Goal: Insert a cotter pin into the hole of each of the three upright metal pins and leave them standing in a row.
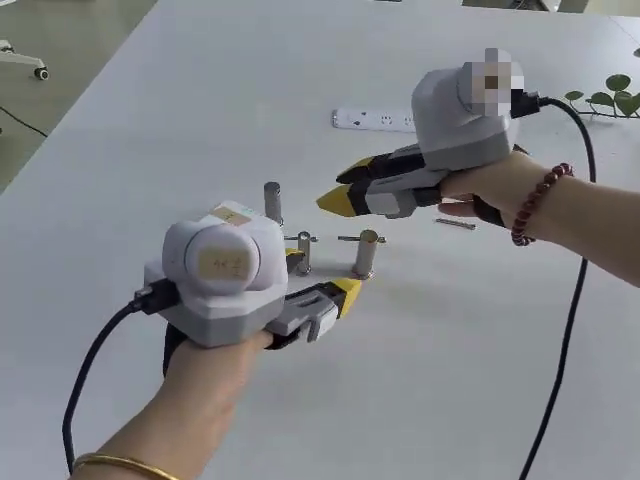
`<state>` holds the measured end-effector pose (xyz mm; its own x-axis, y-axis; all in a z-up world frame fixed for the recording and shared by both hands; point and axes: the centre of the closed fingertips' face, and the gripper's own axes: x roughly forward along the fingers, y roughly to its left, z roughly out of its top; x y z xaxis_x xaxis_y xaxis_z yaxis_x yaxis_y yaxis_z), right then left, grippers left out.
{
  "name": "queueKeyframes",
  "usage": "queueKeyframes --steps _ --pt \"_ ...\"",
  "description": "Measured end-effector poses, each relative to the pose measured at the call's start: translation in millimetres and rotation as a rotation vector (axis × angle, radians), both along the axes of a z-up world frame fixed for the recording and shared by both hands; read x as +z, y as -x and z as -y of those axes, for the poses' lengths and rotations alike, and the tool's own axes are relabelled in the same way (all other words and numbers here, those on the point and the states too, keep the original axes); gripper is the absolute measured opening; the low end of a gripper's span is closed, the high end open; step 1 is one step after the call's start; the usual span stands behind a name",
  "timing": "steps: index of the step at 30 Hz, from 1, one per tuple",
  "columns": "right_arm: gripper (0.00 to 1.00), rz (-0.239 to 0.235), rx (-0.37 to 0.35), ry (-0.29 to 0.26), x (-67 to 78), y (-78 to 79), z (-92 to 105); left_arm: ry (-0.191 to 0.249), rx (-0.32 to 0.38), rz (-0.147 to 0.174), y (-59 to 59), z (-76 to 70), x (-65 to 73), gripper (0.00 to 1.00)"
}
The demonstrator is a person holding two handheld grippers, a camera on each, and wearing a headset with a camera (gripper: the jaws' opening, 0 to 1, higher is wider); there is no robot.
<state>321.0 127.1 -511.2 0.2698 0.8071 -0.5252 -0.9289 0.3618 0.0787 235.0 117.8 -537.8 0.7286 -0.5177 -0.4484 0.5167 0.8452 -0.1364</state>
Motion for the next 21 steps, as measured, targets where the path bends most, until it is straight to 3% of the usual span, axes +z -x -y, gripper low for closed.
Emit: queueKeyframes --steps 4,10,12,15,21 --pt "0.24 0.009 -0.005 0.004 -1.5 -1.9 -10.0 -0.012 0.007 -0.009 3.9 -7.1 -1.1 0.47" --pt "0.24 -0.004 -0.028 -0.003 -11.9 -16.4 -23.6 0.0 0.001 0.012 6.3 -11.3 4.4 0.56" --pt "0.24 0.007 -0.035 0.02 -17.5 -19.7 -26.0 0.003 -0.005 0.015 6.5 -11.0 6.4 0.59" --pt "0.25 -0.021 -0.05 0.011 -24.9 -24.1 -31.4 0.005 -0.009 0.029 5.8 -11.8 9.7 0.63" --pt "0.25 -0.032 -0.045 0.031 -41.2 -26.2 -47.4 -0.011 -0.028 0.037 6.6 -13.0 9.5 0.71"
